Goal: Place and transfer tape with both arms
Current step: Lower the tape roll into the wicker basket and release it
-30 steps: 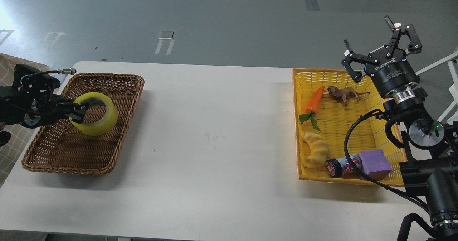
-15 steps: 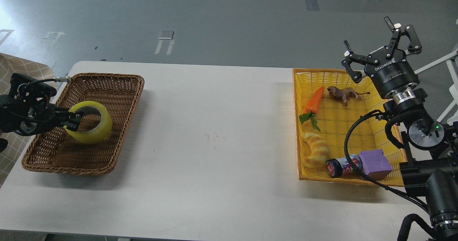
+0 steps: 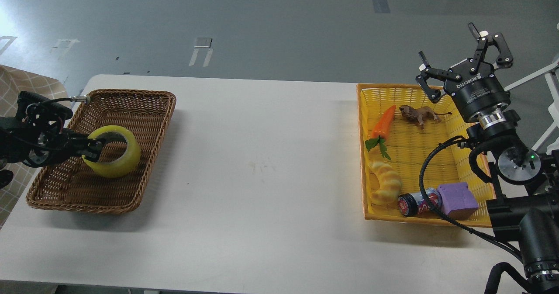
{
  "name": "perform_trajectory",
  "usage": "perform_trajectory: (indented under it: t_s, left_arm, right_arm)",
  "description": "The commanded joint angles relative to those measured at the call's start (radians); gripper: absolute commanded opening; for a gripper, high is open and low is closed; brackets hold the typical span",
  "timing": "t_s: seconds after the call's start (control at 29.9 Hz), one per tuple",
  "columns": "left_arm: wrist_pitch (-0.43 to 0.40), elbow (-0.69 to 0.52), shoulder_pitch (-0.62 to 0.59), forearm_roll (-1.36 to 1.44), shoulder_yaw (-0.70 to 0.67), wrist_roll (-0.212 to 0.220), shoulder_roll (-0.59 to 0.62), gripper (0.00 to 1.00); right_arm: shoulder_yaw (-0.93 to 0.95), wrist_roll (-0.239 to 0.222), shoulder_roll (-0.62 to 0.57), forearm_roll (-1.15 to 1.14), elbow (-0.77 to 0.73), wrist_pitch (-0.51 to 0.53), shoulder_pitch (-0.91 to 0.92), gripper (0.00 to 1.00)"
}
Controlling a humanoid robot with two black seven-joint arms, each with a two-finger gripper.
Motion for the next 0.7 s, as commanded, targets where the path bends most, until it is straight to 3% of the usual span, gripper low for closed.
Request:
perform_trajectory:
  t_s: [0.0, 0.03, 0.13, 0.37, 0.67]
  left_arm:
    - [0.000, 0.001, -0.001, -0.001, 0.000, 0.001, 0.000, 0.39]
    - [0.000, 0.000, -0.001, -0.001, 0.000, 0.001, 0.000, 0.64]
    - [0.002, -0.002, -0.002, -0.007, -0.002, 0.001, 0.001, 0.73]
    - [0.002, -0.019, -0.030, -0.010, -0.012, 0.000, 0.001, 0.76]
    - [-0.063, -0.025, -0.279, -0.231, -0.015, -0.011, -0.005, 0.83]
  right_arm:
    - [0.000, 0.000, 0.000, 0.000, 0.000, 0.000, 0.000, 1.00]
    - [0.000, 0.000, 0.000, 0.000, 0.000, 0.000, 0.000, 1.00]
    - [-0.001, 0.000, 0.002, 0.000, 0.000, 0.000, 0.000, 1.00]
    - [-0.001, 0.000, 0.002, 0.001, 0.002, 0.000, 0.000, 1.00]
    - [0.000, 0.000, 0.000, 0.000, 0.009, 0.000, 0.002, 1.00]
